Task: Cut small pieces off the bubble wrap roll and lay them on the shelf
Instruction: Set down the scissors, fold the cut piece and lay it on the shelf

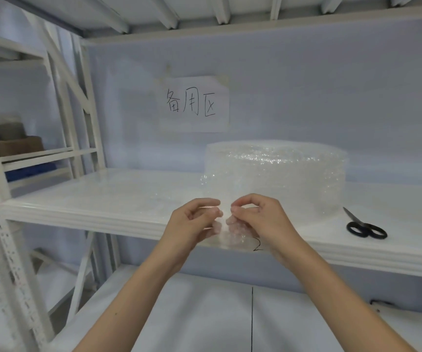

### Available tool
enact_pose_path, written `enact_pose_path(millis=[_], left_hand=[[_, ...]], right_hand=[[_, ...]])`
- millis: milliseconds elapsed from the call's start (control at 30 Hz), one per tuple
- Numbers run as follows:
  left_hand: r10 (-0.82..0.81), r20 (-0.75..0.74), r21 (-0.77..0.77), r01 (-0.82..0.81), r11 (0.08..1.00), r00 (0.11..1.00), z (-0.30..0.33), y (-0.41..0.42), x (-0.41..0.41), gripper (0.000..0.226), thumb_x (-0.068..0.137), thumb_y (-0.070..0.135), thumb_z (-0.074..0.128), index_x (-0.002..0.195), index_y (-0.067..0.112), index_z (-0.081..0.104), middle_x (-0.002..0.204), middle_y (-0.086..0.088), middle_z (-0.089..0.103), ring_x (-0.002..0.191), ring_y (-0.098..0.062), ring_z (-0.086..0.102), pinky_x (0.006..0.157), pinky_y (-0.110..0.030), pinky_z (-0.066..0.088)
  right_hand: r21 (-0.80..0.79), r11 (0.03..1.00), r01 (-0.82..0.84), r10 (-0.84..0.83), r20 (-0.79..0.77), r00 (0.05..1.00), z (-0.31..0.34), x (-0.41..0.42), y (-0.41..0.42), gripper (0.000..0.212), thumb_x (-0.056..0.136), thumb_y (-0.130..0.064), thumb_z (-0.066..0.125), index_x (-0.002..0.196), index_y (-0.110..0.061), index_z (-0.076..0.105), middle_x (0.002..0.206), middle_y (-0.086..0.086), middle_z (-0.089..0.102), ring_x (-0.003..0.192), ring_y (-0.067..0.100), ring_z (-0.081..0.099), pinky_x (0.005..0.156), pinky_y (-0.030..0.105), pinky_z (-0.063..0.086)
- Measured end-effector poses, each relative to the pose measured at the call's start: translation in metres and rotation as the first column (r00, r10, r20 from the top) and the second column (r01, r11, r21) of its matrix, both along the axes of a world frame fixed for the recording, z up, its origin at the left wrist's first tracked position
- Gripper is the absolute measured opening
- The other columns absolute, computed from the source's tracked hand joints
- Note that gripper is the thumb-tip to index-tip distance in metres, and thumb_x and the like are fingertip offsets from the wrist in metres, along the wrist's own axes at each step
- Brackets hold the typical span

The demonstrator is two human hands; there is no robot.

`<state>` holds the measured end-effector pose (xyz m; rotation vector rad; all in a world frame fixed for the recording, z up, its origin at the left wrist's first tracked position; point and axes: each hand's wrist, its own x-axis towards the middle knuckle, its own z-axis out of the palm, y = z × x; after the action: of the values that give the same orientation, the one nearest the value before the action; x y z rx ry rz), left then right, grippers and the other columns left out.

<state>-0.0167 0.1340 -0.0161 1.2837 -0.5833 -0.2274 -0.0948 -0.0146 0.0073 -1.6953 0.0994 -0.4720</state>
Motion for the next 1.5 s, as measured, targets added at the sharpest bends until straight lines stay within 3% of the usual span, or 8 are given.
enact_pose_path(millis=[267, 467, 767, 1033, 1133, 1267, 1400, 1500], left_hand=[[0.090, 0.116, 0.099, -0.101, 0.990, 0.989, 0.002, 0.018, 0.014, 0.014, 0.088, 0.010, 0.069, 0.095, 0.015, 0.078, 0.090, 0.004, 0.076, 0.069, -0.008, 0.067, 0.065, -0.017, 0.052], [0.055, 0.031, -0.041, -0.054, 0.998, 0.998, 0.000, 0.020, 0.019, 0.022, 0.088, 0.003, 0.065, 0.089, 0.019, 0.080, 0.088, -0.009, 0.071, 0.078, -0.018, 0.062, 0.076, -0.031, 0.049], [-0.004, -0.009, -0.131, 0.002, 0.991, 1.000, -0.003, 0.019, 0.024, 0.027, 0.089, -0.007, 0.056, 0.086, 0.009, 0.077, 0.087, -0.010, 0.071, 0.071, -0.014, 0.066, 0.063, -0.020, 0.051], [-0.045, -0.053, -0.168, 0.036, 0.985, 0.998, -0.005, 0.014, 0.026, 0.034, 0.091, -0.007, 0.050, 0.078, 0.009, 0.077, 0.092, -0.007, 0.073, 0.082, -0.017, 0.065, 0.071, -0.020, 0.056], [-0.025, -0.090, -0.182, 0.008, 0.983, 0.996, -0.005, 0.014, 0.028, 0.037, 0.088, -0.008, 0.041, 0.084, 0.000, 0.077, 0.093, -0.019, 0.063, 0.085, -0.026, 0.060, 0.066, -0.021, 0.056], [-0.057, -0.125, -0.227, 0.027, 0.974, 0.991, -0.005, 0.017, 0.029, 0.031, 0.090, 0.001, 0.045, 0.093, -0.015, 0.071, 0.094, -0.021, 0.072, 0.085, -0.021, 0.071, 0.072, -0.023, 0.058], [0.004, -0.030, -0.084, -0.007, 0.996, 1.000, -0.008, 0.023, 0.030, 0.017, 0.088, -0.002, 0.061, 0.089, 0.002, 0.077, 0.090, -0.010, 0.073, 0.085, -0.016, 0.069, 0.077, -0.021, 0.055], [0.045, -0.066, -0.018, -0.046, 0.999, 0.997, -0.013, 0.030, 0.031, 0.018, 0.089, 0.005, 0.064, 0.101, 0.012, 0.074, 0.091, -0.001, 0.073, 0.079, -0.015, 0.063, 0.082, -0.029, 0.051]], right_hand=[[-0.036, 0.998, -0.046, 0.047, 0.019, 0.999, -0.001, 0.017, 0.013, 0.007, 0.088, -0.008, 0.065, 0.095, -0.007, 0.067, 0.075, 0.013, 0.075, 0.055, 0.015, 0.063, 0.056, 0.025, 0.055], [0.038, 0.994, -0.107, 0.101, 0.119, 0.988, -0.006, 0.026, 0.016, 0.006, 0.088, -0.009, 0.066, 0.088, -0.015, 0.068, 0.074, 0.009, 0.075, 0.060, 0.020, 0.066, 0.056, 0.027, 0.054], [0.072, 0.987, -0.142, 0.125, 0.199, 0.972, -0.012, 0.027, 0.016, 0.016, 0.087, -0.001, 0.065, 0.085, -0.015, 0.073, 0.081, 0.008, 0.075, 0.069, 0.022, 0.061, 0.055, 0.029, 0.053], [0.087, 0.985, -0.146, 0.124, 0.215, 0.969, -0.014, 0.025, 0.013, 0.013, 0.083, -0.003, 0.067, 0.089, -0.009, 0.077, 0.088, 0.021, 0.073, 0.066, 0.019, 0.061, 0.056, 0.026, 0.051], [0.104, 0.979, -0.173, 0.147, 0.221, 0.964, -0.015, 0.025, 0.013, 0.018, 0.090, -0.005, 0.058, 0.091, -0.004, 0.076, 0.088, 0.018, 0.073, 0.065, 0.020, 0.059, 0.056, 0.027, 0.050], [0.096, 0.980, -0.171, 0.150, 0.194, 0.970, -0.015, 0.027, 0.014, 0.025, 0.093, -0.019, 0.057, 0.085, -0.006, 0.076, 0.086, 0.017, 0.072, 0.067, 0.020, 0.059, 0.058, 0.029, 0.051], [-0.036, 0.996, -0.086, 0.090, 0.122, 0.989, -0.017, 0.035, 0.019, 0.003, 0.084, -0.009, 0.070, 0.082, -0.010, 0.072, 0.075, 0.003, 0.070, 0.062, 0.013, 0.058, 0.057, 0.022, 0.049], [-0.060, 0.997, -0.051, 0.056, 0.089, 0.994, -0.016, 0.044, 0.024, 0.009, 0.081, -0.004, 0.072, 0.087, -0.010, 0.069, 0.075, 0.004, 0.065, 0.055, 0.012, 0.055, 0.054, 0.017, 0.047]])
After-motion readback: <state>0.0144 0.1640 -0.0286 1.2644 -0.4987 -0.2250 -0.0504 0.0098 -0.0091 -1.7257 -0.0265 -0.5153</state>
